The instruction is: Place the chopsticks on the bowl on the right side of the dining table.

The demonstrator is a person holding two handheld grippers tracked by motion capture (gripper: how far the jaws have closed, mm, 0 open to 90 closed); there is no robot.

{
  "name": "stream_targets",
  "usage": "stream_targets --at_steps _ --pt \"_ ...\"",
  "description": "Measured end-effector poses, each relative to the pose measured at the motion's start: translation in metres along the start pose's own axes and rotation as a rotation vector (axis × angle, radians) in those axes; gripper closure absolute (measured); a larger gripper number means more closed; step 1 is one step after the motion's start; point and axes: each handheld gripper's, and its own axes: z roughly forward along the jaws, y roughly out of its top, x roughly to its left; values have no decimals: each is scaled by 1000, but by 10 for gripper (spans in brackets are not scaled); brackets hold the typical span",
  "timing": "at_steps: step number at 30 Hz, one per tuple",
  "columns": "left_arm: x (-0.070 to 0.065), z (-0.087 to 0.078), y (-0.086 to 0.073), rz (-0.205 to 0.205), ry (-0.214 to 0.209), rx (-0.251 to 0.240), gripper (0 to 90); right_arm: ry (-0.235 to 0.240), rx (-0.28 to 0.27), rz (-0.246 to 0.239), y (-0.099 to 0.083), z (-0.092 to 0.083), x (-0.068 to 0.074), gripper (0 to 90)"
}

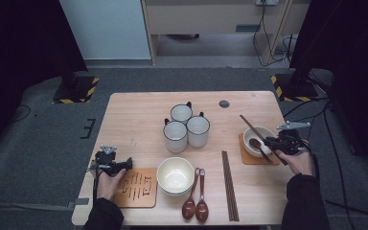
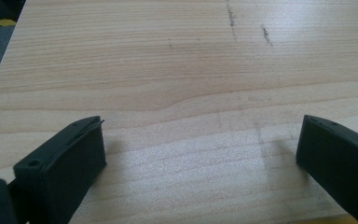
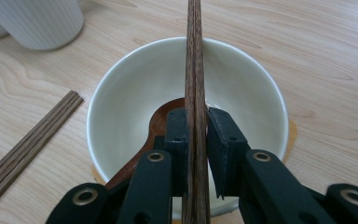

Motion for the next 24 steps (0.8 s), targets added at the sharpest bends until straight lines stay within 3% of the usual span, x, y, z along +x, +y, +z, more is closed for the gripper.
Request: stream_targets --at_steps 10,17,24 --pt "0 0 0 0 0 0 4 42 4 -43 -1 -1 3 785" --pt "0 0 0 0 0 0 3 39 0 -40 -1 -1 3 767" --pt "0 0 0 0 0 0 4 34 -40 -19 1 -8 4 731"
